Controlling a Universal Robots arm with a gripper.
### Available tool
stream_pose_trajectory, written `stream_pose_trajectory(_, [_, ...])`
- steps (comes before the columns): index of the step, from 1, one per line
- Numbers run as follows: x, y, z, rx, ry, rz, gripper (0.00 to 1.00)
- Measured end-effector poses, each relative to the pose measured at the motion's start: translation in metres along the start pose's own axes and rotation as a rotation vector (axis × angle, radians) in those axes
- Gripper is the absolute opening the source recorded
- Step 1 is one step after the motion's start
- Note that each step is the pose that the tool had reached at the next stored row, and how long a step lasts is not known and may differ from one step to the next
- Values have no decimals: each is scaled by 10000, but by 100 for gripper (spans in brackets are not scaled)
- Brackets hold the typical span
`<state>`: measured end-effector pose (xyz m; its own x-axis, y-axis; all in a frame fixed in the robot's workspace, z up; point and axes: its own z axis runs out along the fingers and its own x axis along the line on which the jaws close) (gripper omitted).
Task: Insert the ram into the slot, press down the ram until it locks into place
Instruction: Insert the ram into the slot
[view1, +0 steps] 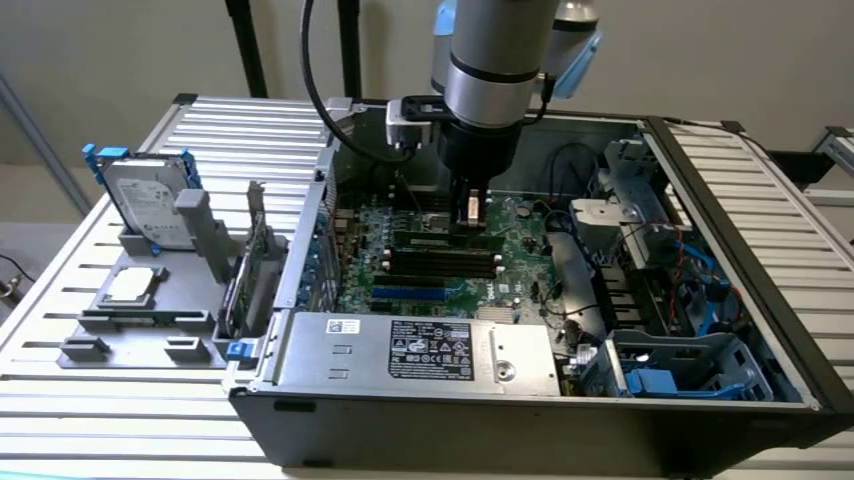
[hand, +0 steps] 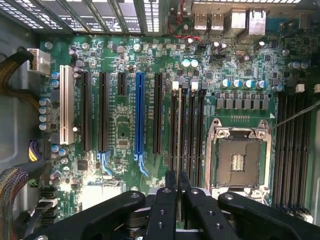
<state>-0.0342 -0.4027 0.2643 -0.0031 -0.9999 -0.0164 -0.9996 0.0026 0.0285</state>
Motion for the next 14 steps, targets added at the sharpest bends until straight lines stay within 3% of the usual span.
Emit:
stream_pose_trajectory(10, [0, 2, 11, 3, -2, 2, 13])
stream_pose_trajectory(14, [1, 16, 42, 45, 2, 1, 13])
